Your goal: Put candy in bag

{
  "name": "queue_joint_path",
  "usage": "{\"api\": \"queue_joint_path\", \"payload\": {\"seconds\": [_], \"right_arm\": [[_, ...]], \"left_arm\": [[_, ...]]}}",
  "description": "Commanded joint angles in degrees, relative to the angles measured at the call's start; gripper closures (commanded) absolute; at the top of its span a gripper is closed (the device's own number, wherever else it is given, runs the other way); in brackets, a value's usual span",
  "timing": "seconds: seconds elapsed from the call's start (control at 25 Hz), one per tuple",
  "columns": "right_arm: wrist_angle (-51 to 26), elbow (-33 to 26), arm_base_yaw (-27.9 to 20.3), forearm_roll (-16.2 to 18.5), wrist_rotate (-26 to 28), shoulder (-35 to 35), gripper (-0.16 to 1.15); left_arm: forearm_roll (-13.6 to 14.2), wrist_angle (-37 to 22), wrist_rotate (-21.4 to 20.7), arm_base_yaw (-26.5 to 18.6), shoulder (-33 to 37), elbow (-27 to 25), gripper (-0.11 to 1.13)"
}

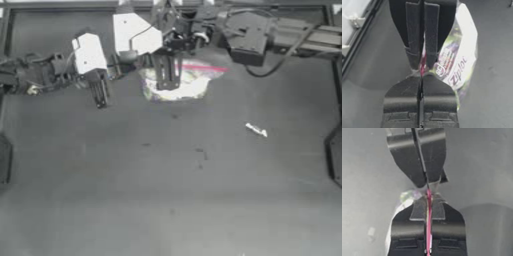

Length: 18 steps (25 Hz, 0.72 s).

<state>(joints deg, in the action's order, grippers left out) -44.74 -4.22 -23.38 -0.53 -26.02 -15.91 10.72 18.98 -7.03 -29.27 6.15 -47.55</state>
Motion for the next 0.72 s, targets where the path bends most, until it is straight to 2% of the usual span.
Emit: {"api": "queue_joint_path", "payload": {"seconds": [0.04, 0.72], "right_arm": [[-0.09, 0.79, -0.70, 0.26, 0.18, 3.78, 0.94], [0.09, 5.89, -2.72, 0.35, 0.53, 5.89, 0.94]], "left_arm": [[0.09, 0.18, -0.09, -0.09, 2.64, 1.05, 0.98], [-0.09, 0.26, 0.00, -0.53, 4.31, 0.18, 0.98]]}}
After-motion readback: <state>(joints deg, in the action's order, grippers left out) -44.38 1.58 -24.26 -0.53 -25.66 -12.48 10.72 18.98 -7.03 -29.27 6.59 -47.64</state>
